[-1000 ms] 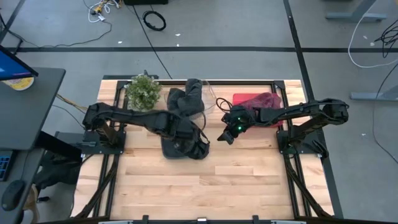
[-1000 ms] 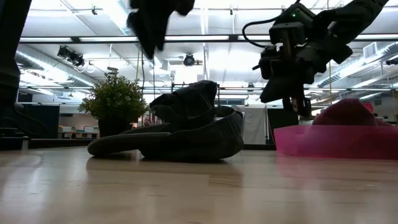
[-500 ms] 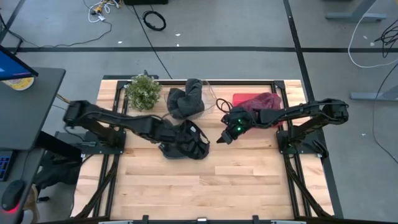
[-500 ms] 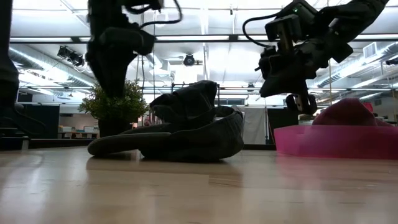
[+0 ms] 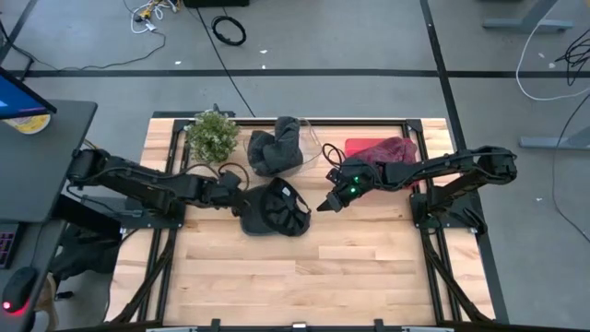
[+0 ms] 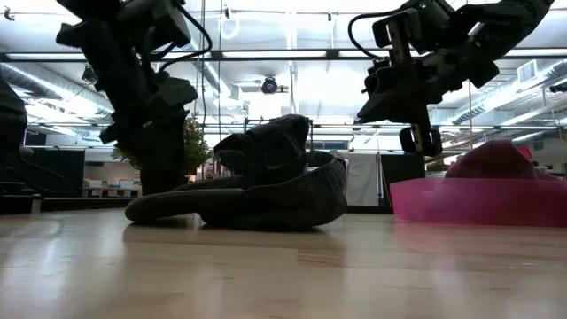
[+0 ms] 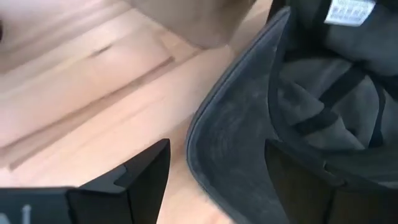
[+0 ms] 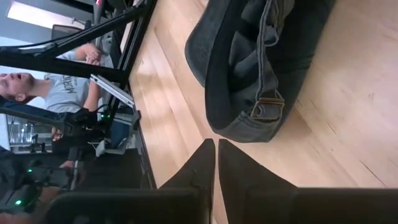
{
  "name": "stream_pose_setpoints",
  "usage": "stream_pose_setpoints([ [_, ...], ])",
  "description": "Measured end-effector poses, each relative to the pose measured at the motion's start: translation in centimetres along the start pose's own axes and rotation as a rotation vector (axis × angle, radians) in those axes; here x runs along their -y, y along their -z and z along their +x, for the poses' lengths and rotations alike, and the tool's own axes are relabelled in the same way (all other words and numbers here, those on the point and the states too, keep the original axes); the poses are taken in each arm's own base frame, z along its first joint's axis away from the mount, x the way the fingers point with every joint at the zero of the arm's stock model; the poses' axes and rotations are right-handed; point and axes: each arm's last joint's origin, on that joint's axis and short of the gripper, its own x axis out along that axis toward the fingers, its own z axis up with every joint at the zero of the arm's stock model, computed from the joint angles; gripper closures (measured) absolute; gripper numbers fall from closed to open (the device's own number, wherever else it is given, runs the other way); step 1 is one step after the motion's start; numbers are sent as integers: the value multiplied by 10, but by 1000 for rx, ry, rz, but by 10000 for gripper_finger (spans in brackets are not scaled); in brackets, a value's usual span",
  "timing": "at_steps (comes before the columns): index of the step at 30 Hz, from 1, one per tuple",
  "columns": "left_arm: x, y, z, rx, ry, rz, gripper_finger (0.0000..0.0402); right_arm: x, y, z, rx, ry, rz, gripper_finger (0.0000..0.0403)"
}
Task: Pick & Place hat
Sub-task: Put the black cap into the transparent bin
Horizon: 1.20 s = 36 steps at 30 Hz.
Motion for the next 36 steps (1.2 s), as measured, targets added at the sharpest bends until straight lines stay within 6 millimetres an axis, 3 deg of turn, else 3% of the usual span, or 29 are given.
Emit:
stream_pose_setpoints([
  [11, -15, 2, 21, 58, -14, 67, 136, -2, -1, 0, 13, -19, 3, 378],
  [17, -21, 2, 36, 49, 160, 48, 136, -3, -2, 0, 21, -31, -4, 378],
  [20, -27, 4, 40, 59, 165, 32, 136, -3, -2, 0, 21, -32, -5, 378],
  [36, -31, 9, 47, 20, 336, 44, 140, -4, -3, 0, 24, -38, -24, 378],
])
